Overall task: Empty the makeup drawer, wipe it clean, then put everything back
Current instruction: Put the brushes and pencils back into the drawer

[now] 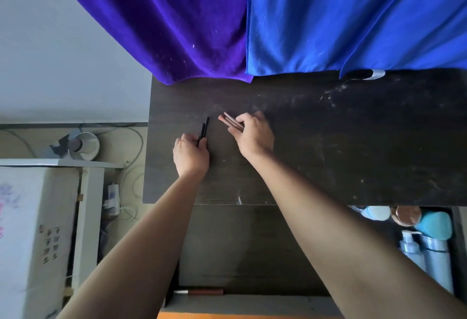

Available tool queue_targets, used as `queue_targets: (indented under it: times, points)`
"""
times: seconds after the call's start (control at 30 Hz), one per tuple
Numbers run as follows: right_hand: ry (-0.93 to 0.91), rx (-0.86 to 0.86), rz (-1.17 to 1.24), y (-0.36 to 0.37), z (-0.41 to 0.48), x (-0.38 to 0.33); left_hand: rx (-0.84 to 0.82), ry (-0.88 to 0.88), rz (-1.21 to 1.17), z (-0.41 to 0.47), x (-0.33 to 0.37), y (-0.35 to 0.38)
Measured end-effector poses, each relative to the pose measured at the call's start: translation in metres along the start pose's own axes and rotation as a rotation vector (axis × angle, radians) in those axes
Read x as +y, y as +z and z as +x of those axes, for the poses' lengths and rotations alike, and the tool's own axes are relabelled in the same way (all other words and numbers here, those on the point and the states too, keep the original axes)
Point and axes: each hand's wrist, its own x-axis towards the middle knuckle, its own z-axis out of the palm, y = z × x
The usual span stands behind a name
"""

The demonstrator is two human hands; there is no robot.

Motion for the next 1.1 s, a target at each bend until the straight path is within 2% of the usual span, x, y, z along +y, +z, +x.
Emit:
queue_targets:
  times: [0.27, 0.4, 0.5, 0.77, 0.87, 1.0, 1.1]
  points:
    - [0.076, -0.154, 0.009, -0.009, -0.010, 0.018, -0.094, 0.174, 0.257, -0.014, -0.020, -0.009]
    - [0.033, -0.123, -0.020, -0.016, -0.037, 0.036, -0.150, 0.198, 0.341, -0.025, -0.023, -0.011]
    - [0.066, -0.121, -0.016, -0.021, -0.055, 0.046, -0.203, 0.172, 0.318, -0.034, -0.029, -0.013]
    - [0.192, -0.090, 0.085, -0.047, -0.103, 0.086, -0.260, 0.052, 0.030, -0.078, -0.048, -0.029]
    - [0.236, -0.041, 0.195, -0.058, -0.134, 0.097, -0.299, 0.058, -0.187, -0.108, -0.042, -0.038]
    - [0.261, -0.019, 0.355, -0.072, -0.189, 0.112, -0.473, 0.001, -0.441, -0.150, -0.048, -0.029]
    - [0.300, -0.030, 0.349, -0.076, -0.228, 0.130, -0.619, -0.090, -0.575, -0.182, -0.058, -0.014]
